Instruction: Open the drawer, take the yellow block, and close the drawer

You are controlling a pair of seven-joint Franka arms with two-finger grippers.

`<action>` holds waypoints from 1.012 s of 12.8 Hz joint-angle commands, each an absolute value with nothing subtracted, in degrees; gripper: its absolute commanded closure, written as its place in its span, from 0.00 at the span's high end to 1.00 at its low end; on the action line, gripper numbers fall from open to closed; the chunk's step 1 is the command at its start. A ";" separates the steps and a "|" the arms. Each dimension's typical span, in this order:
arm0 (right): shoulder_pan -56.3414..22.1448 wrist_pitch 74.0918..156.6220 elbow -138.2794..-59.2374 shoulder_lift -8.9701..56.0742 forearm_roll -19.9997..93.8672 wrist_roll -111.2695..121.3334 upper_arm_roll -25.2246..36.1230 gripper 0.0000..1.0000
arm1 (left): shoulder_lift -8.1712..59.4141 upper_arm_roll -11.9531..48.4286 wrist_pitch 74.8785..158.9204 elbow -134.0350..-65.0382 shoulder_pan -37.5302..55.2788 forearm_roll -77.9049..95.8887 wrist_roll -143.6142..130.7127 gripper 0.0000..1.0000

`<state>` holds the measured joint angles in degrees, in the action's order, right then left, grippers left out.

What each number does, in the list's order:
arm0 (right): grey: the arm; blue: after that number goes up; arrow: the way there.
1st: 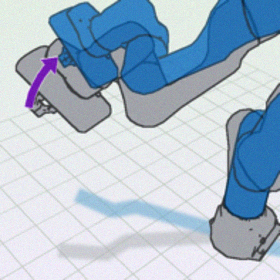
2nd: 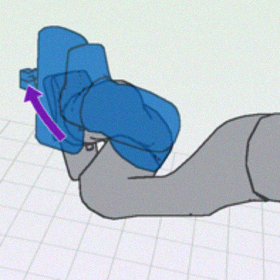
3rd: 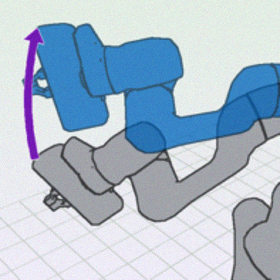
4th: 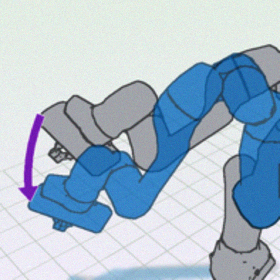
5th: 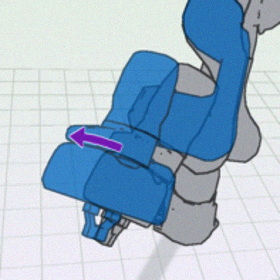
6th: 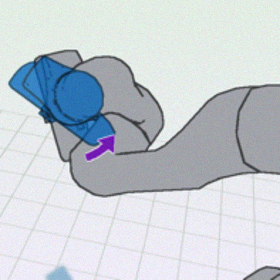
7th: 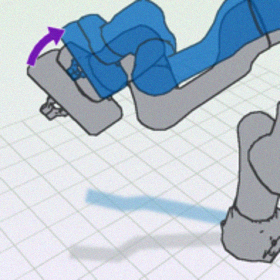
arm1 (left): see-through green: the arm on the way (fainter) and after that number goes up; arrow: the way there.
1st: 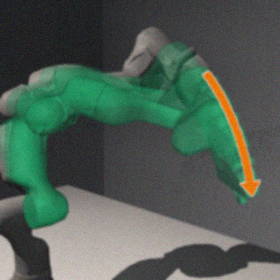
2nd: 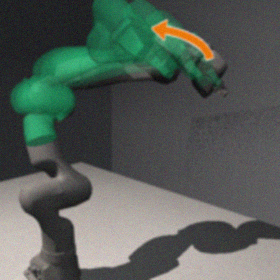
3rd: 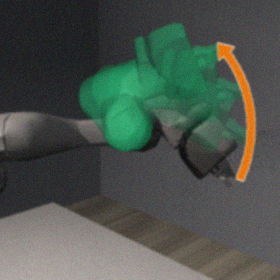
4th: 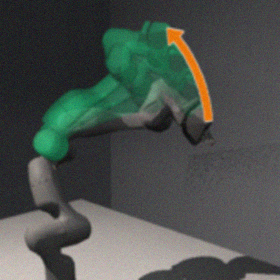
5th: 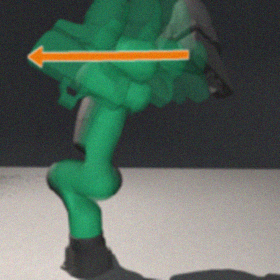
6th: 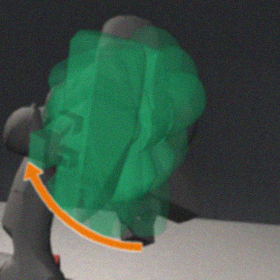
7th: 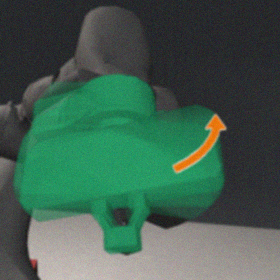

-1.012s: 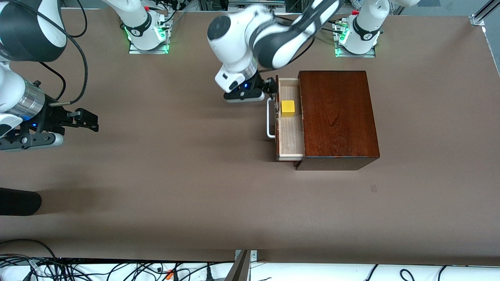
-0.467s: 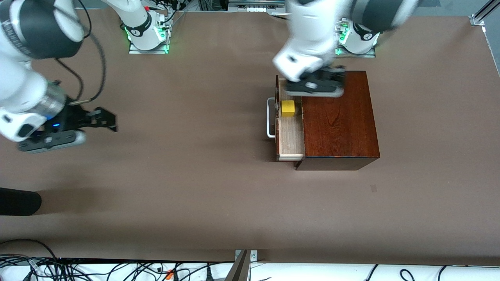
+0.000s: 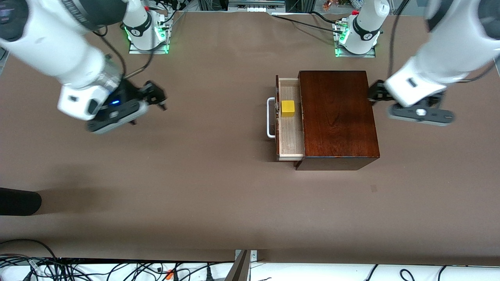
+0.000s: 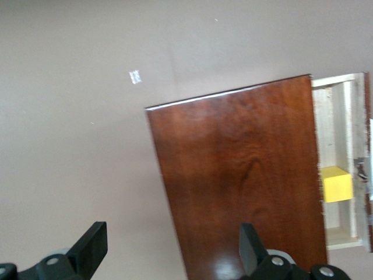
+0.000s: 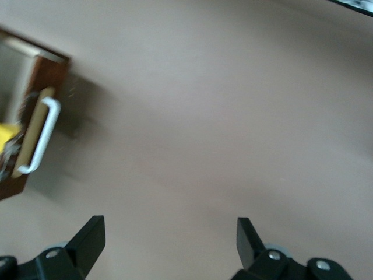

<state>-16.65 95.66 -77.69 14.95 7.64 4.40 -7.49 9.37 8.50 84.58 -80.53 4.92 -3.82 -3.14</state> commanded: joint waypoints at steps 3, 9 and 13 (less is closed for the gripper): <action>-26.26 100.79 -78.40 18.09 5.64 6.50 -9.58 1.00 | -3.16 -1.48 96.41 -97.29 5.19 1.22 2.02 1.00; -43.75 118.10 -77.96 30.04 -6.85 10.17 -9.58 1.00 | -2.29 -1.93 95.81 -94.75 4.75 4.22 -2.37 1.00; -48.68 117.95 -71.12 37.60 -10.89 11.87 -9.06 1.00 | -1.68 -2.02 91.77 -94.39 2.90 3.35 -1.32 1.00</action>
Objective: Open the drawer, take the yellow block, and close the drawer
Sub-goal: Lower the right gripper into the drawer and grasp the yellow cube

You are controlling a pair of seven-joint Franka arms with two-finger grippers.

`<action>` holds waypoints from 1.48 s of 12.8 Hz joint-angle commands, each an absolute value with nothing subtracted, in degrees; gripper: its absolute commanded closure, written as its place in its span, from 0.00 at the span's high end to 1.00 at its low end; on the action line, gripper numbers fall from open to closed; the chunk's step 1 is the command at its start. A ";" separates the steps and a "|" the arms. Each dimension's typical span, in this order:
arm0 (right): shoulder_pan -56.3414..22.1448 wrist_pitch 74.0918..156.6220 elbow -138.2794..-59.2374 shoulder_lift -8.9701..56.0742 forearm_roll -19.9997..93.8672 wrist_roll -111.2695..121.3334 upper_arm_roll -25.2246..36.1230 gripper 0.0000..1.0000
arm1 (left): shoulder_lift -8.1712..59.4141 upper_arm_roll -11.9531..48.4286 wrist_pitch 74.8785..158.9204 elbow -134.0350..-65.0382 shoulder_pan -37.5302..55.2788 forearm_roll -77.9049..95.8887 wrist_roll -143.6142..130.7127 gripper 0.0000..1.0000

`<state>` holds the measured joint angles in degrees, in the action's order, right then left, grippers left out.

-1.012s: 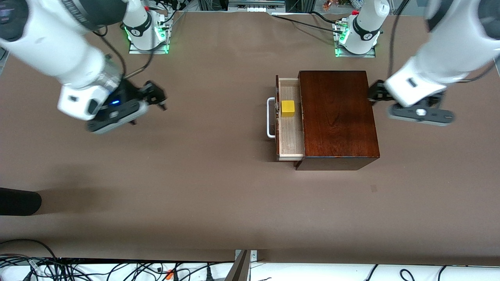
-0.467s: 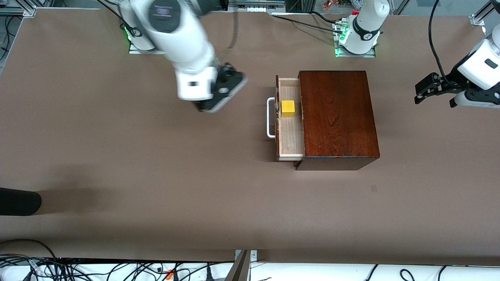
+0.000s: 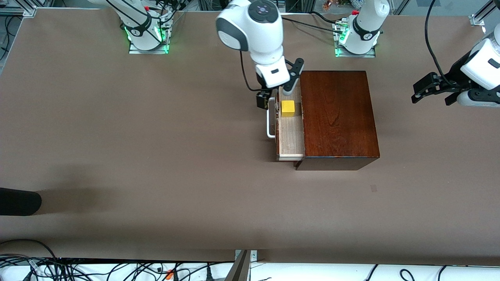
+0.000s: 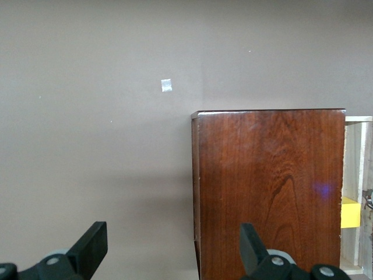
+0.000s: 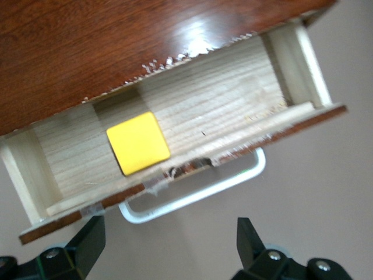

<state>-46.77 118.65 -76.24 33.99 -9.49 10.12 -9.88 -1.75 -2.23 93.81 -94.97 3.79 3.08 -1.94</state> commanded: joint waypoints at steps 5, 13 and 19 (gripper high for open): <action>-51.94 119.53 -61.71 47.62 -17.93 12.30 -9.05 1.00 | 0.97 -1.41 88.86 -92.20 2.99 2.20 -1.06 1.00; -52.38 120.85 -61.61 49.83 -20.83 14.15 -9.05 1.00 | 0.97 -1.67 88.95 -91.85 2.90 2.29 -1.23 1.00; -52.56 121.46 -61.52 50.89 -21.27 14.33 -9.05 0.86 | 0.97 -1.84 88.95 -91.85 2.90 2.29 -1.23 1.00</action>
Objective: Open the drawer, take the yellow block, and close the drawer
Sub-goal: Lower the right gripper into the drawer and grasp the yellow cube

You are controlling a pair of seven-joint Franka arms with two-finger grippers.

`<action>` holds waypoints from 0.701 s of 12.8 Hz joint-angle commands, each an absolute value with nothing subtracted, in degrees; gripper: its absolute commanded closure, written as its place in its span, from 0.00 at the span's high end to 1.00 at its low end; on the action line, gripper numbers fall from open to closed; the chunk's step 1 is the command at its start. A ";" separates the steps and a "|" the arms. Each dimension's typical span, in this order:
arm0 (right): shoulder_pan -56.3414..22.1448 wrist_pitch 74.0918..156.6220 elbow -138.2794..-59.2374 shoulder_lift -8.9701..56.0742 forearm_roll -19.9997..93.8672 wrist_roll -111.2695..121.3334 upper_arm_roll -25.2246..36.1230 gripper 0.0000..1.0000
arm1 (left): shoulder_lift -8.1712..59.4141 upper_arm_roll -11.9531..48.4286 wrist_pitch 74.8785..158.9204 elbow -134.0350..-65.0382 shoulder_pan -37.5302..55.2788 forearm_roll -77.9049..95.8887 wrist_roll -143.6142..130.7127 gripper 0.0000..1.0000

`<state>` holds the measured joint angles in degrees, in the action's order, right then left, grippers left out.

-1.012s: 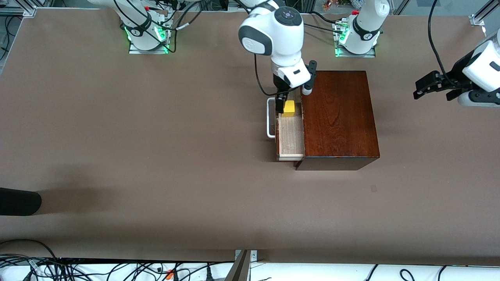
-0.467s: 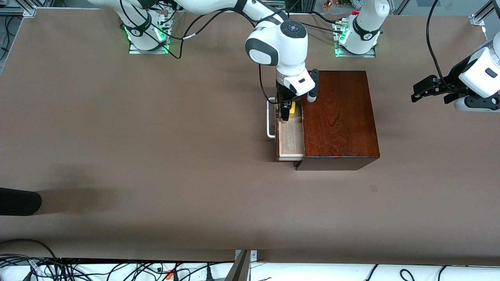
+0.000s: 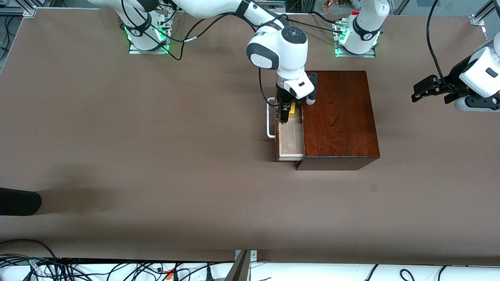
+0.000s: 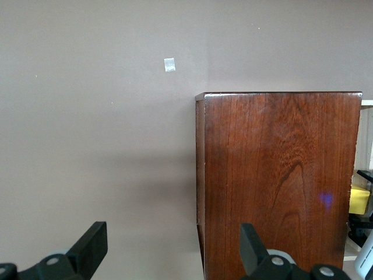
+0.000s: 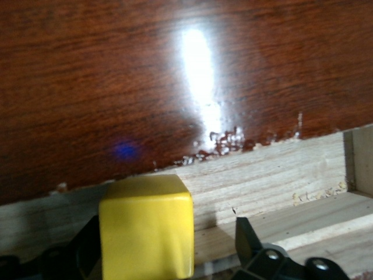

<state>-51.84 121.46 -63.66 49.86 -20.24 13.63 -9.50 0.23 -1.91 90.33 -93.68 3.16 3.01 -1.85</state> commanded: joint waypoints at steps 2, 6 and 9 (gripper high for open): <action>-52.56 121.29 -61.52 50.80 -21.53 14.06 -9.05 0.49 | 0.97 -1.85 88.95 -91.85 2.90 2.29 -1.23 1.00; -52.56 119.28 -61.26 50.45 -21.45 12.66 -9.23 0.00 | 0.97 -1.93 88.95 -91.85 2.90 2.29 -1.14 1.00; -52.65 111.13 -56.54 50.01 -20.22 11.17 -9.67 0.00 | 0.97 -1.93 88.95 -91.85 2.90 2.29 -1.23 1.00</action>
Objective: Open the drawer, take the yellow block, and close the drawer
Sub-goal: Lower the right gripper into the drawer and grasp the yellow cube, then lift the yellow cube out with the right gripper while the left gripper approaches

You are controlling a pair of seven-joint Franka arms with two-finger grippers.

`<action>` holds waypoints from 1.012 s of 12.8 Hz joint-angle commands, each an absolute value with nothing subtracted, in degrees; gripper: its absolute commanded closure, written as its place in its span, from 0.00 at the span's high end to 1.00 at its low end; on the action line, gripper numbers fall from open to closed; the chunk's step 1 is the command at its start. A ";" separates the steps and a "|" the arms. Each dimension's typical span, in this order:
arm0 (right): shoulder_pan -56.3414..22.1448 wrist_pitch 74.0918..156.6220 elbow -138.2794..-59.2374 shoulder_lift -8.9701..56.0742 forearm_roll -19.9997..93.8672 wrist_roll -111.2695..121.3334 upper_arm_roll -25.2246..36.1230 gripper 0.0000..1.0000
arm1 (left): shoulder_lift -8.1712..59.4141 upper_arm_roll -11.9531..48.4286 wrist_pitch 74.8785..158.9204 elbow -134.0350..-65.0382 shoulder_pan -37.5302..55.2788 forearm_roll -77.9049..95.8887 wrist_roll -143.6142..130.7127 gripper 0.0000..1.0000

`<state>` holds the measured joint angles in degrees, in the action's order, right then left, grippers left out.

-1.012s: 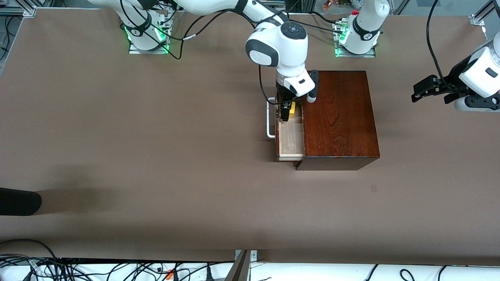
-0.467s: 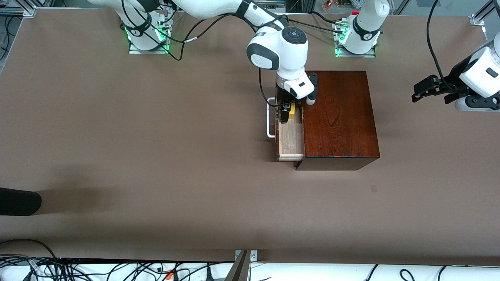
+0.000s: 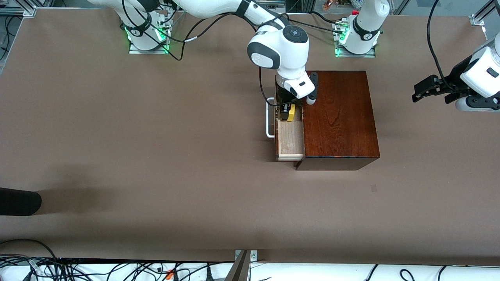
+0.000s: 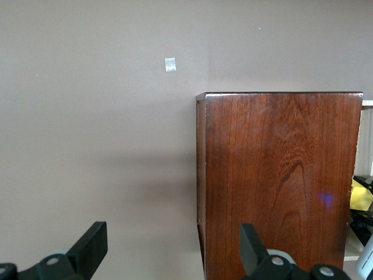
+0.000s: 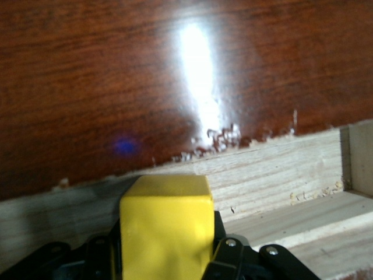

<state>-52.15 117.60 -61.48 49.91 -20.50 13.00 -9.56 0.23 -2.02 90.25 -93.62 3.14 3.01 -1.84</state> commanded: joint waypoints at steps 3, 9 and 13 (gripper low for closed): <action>-52.47 106.10 -54.05 47.30 -19.60 6.08 -10.89 0.00 | 0.97 -2.02 88.86 -91.85 2.90 2.29 -1.14 1.00; -43.63 99.14 -54.05 38.68 -12.61 3.25 -10.28 0.05 | 1.84 -1.50 88.86 -91.93 3.07 2.20 1.56 1.00; -29.56 93.97 -54.49 34.81 -7.73 6.15 -10.20 0.00 | 4.30 -0.27 88.77 -91.85 4.65 3.33 7.47 1.00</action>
